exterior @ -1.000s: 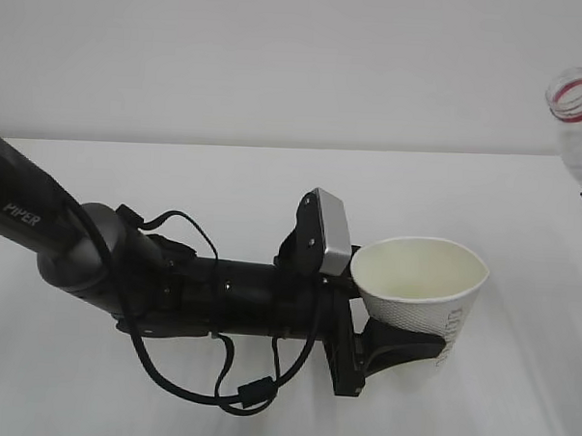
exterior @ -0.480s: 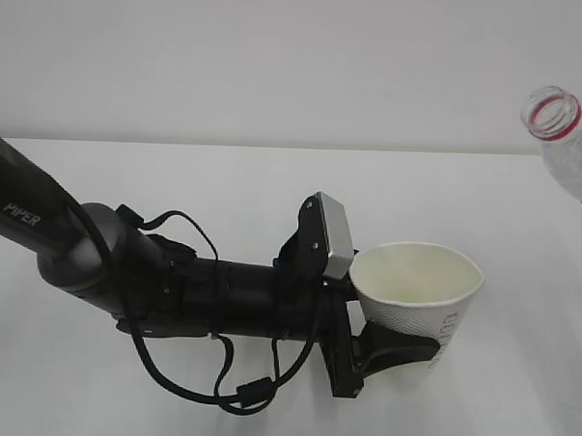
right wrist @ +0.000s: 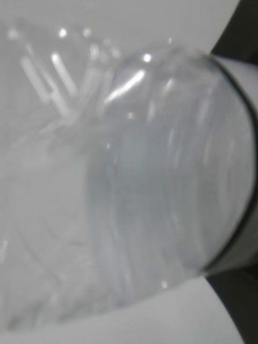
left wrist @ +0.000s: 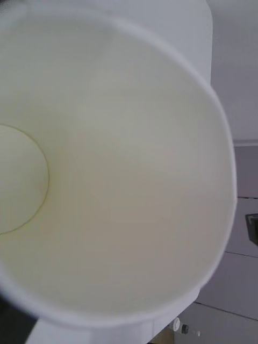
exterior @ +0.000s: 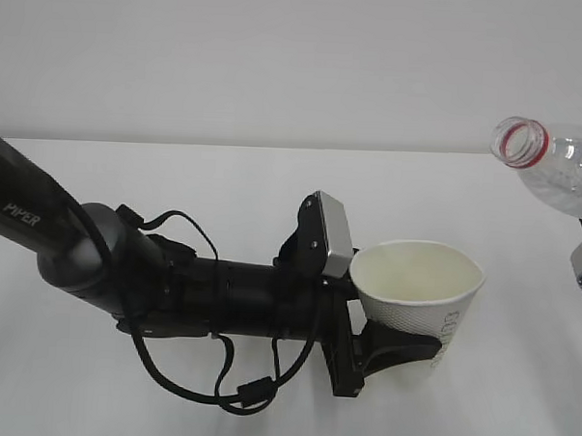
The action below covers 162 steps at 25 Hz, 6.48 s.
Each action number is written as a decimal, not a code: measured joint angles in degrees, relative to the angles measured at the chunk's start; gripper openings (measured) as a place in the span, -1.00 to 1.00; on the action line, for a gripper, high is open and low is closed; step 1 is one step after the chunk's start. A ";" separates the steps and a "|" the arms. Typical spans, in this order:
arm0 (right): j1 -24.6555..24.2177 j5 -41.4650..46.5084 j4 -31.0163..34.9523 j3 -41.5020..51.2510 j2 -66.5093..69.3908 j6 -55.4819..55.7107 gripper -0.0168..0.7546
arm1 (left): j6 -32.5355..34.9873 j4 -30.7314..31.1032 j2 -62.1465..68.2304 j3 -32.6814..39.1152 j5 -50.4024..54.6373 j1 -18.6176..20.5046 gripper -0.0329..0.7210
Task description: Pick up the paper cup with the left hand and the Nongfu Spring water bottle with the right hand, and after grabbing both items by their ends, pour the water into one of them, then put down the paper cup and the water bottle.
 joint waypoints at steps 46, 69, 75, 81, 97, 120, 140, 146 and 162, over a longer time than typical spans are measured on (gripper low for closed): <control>0.00 -0.17 -0.10 0.00 0.00 -16.79 0.18 | 0.45 2.72 0.00 0.00 -1.43 0.00 0.42; 0.00 -0.26 -0.21 0.00 0.00 -19.01 0.18 | 0.45 2.85 0.00 0.00 -1.33 0.00 0.42; 0.00 -0.26 -0.21 0.00 0.00 -19.64 0.18 | 0.45 2.85 0.00 0.00 -1.33 0.00 0.42; 0.00 -0.26 -0.23 0.00 0.00 -19.74 0.18 | 0.45 2.85 0.00 0.00 -0.96 0.00 0.42; 0.00 -0.26 -0.23 0.00 0.00 -20.37 0.18 | 0.45 2.88 0.00 0.00 -0.87 0.00 0.42; 0.00 -0.26 -1.40 0.00 0.00 -22.24 0.18 | 0.45 2.88 0.00 0.00 -0.74 0.00 0.42; 0.00 -0.26 -1.40 0.00 0.00 -22.24 0.18 | 0.45 2.88 0.00 0.00 -0.49 0.00 0.42; 0.00 -0.26 -1.40 0.00 0.00 -22.24 0.18 | 0.45 2.88 0.00 0.00 -0.49 0.00 0.42; 0.00 -0.26 -1.40 0.00 0.00 -22.24 0.18 | 0.45 2.88 0.00 0.00 -0.49 0.00 0.42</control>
